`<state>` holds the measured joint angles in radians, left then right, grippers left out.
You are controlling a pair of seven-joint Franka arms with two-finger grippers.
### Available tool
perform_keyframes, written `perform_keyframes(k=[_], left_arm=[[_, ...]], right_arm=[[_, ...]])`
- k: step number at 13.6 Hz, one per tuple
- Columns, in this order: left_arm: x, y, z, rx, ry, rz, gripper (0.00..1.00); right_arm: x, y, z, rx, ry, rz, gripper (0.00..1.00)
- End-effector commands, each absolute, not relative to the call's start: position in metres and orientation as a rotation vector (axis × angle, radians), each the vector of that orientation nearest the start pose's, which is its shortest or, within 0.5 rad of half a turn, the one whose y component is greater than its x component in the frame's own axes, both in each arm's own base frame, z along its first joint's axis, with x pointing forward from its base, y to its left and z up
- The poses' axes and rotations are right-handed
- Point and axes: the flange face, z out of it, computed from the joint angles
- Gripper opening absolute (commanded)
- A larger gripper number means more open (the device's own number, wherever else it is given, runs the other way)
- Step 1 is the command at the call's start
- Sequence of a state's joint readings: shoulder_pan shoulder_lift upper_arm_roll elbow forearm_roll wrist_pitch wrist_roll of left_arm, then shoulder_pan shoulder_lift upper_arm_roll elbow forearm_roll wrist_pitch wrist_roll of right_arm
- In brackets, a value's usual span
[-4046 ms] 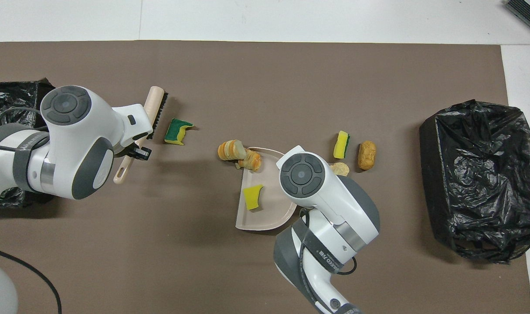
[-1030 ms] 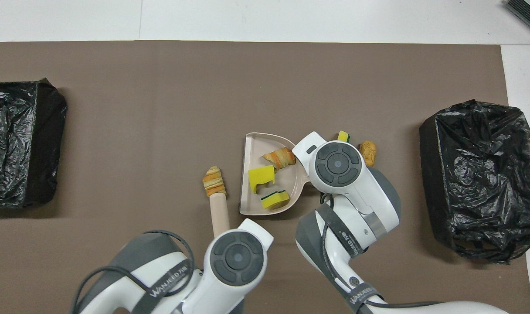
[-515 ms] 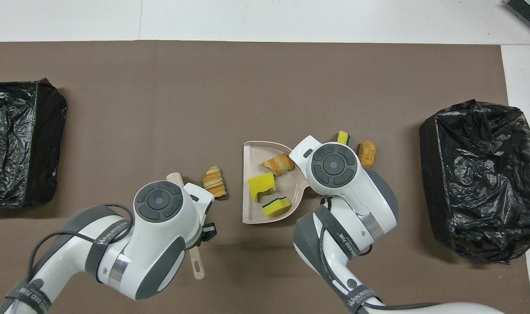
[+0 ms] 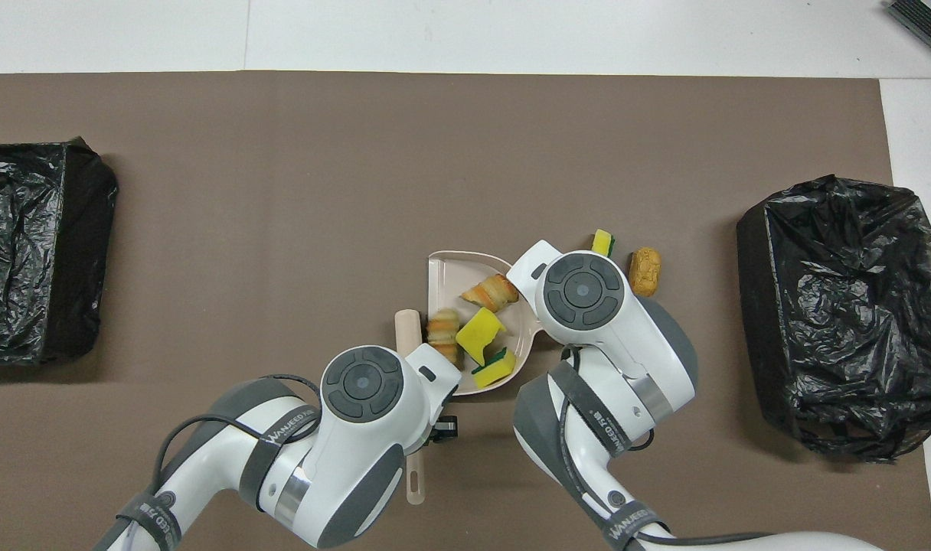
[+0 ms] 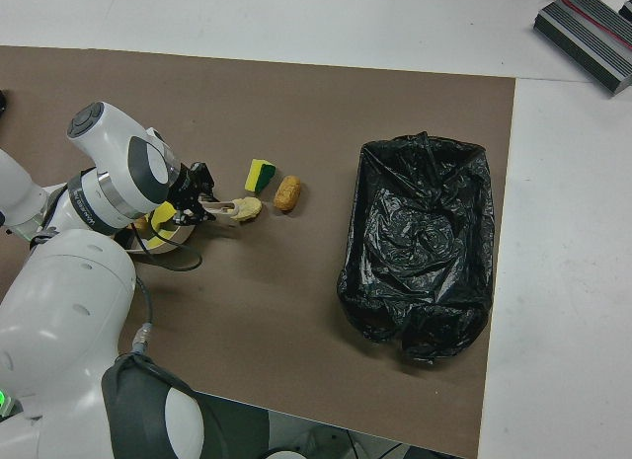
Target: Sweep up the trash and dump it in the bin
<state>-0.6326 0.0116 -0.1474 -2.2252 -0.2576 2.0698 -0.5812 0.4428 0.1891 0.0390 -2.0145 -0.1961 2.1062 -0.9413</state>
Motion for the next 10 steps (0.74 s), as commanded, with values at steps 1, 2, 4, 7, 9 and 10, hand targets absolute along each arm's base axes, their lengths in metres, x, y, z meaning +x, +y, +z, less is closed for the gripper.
perform_keyframes(k=[1,2,4,7,9,10], left_arm=[[0.344,-0.397,0.371,-3.215,0.218,0.403,0.00],[0.339,-0.409,0.377,-3.220,0.240,0.400,0.00],[0.333,-0.418,0.386,-3.217,0.255,0.407,0.00],[0.327,-0.406,0.390,-3.144,0.119,0.482,0.00],[0.322,-0.396,0.392,-3.072,0.001,0.486,0.00],[0.318,-0.392,0.396,-3.038,0.006,0.483,0.00]], right_arm=[[0.513,0.256,0.359,-2.324,-2.274,0.212,0.00],[0.514,0.255,0.359,-2.326,-2.272,0.212,0.00],[0.514,0.255,0.359,-2.327,-2.267,0.208,0.00],[0.517,0.251,0.359,-2.329,-2.262,0.204,0.00],[0.517,0.251,0.359,-2.329,-2.260,0.203,0.00],[0.517,0.251,0.359,-2.329,-2.261,0.201,0.00]])
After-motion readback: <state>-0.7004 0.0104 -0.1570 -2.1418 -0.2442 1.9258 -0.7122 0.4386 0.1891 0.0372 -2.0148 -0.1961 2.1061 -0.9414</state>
